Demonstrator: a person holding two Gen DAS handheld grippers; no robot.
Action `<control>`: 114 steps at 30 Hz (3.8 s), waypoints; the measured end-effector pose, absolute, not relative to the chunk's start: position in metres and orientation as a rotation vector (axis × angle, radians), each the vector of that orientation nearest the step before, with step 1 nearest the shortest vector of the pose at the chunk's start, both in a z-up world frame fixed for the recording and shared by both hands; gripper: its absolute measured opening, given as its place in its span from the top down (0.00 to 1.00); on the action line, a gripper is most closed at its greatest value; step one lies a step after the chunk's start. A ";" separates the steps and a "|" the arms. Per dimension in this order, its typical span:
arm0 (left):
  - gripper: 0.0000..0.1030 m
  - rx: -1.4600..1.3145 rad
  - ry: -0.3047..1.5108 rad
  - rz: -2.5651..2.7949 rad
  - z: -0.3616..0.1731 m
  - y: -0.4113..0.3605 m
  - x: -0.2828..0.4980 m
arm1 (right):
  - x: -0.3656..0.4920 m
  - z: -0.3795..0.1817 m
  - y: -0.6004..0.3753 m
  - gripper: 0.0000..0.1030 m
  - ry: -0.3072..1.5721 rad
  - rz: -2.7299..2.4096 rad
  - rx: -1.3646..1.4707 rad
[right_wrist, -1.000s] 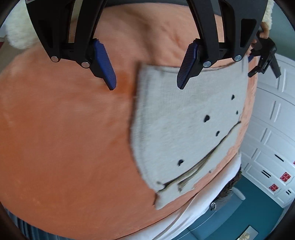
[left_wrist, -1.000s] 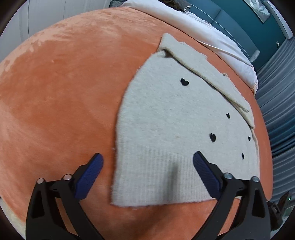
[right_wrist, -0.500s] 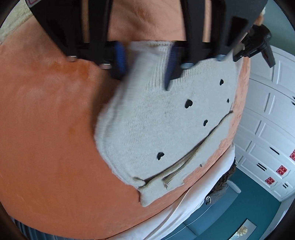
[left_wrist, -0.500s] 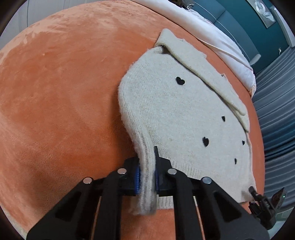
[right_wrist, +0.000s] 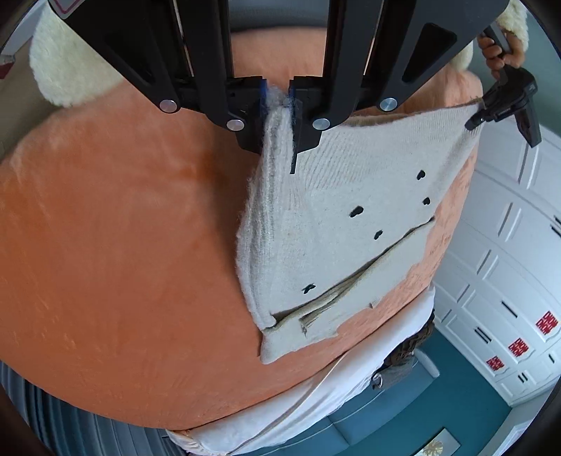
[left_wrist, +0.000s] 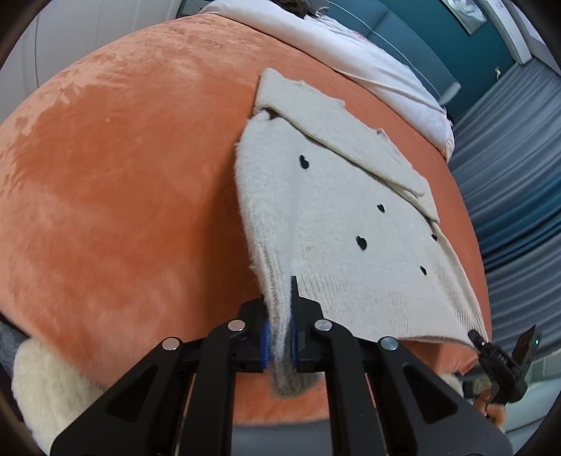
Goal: Fold small clothes
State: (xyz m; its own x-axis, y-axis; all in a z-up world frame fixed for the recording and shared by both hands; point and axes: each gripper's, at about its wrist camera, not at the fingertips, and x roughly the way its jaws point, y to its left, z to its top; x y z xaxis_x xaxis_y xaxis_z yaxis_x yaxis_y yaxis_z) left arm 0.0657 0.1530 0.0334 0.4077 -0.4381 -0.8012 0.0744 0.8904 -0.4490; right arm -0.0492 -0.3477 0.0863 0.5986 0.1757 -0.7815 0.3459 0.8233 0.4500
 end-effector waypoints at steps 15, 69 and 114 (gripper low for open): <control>0.93 -0.179 1.398 -0.377 0.071 0.196 -0.111 | -0.227 0.129 -0.300 0.93 1.287 0.209 0.419; 0.90 -0.087 1.052 -0.294 0.037 0.117 0.227 | 0.090 0.091 -0.419 0.93 0.787 -0.135 0.532; 0.74 -0.014 1.169 -0.255 0.008 0.065 0.067 | -0.012 0.011 -0.321 1.00 1.066 -0.149 0.477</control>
